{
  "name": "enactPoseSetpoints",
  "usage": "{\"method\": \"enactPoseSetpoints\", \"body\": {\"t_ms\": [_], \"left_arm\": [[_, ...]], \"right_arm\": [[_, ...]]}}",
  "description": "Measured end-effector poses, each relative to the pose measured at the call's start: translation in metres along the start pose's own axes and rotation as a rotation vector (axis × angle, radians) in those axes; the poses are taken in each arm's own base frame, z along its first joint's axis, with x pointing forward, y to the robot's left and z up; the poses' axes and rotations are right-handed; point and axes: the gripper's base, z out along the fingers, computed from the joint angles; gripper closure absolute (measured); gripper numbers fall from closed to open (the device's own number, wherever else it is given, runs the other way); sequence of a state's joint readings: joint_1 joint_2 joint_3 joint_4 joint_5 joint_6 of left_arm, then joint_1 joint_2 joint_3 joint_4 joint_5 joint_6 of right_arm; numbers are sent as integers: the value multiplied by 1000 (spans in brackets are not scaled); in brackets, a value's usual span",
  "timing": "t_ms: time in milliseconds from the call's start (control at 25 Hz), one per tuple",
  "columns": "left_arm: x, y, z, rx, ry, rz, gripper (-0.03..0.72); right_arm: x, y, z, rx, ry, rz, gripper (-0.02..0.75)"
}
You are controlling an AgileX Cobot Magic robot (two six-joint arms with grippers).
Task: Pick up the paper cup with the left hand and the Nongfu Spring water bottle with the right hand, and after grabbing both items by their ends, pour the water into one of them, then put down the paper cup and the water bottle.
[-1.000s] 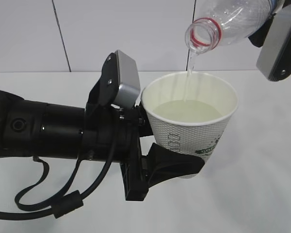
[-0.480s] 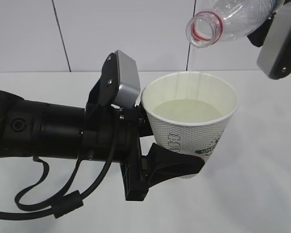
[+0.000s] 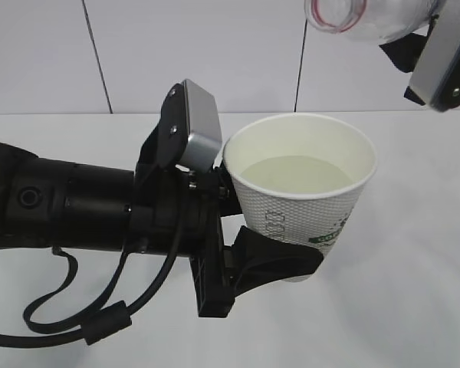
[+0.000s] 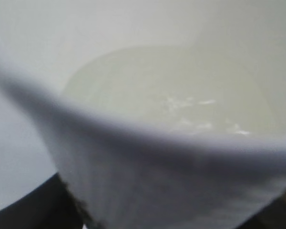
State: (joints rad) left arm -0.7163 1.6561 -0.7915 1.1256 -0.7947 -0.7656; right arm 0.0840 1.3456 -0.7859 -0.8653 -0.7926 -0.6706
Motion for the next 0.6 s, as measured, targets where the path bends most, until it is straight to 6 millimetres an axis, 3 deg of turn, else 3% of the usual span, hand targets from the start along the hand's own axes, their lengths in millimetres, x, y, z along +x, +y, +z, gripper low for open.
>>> {"method": "enactPoseSetpoints", "body": {"t_ms": [600], "left_arm": [[0, 0, 0, 0, 0, 0, 179]], "right_arm": [[0, 0, 0, 5, 4, 129, 245]]}}
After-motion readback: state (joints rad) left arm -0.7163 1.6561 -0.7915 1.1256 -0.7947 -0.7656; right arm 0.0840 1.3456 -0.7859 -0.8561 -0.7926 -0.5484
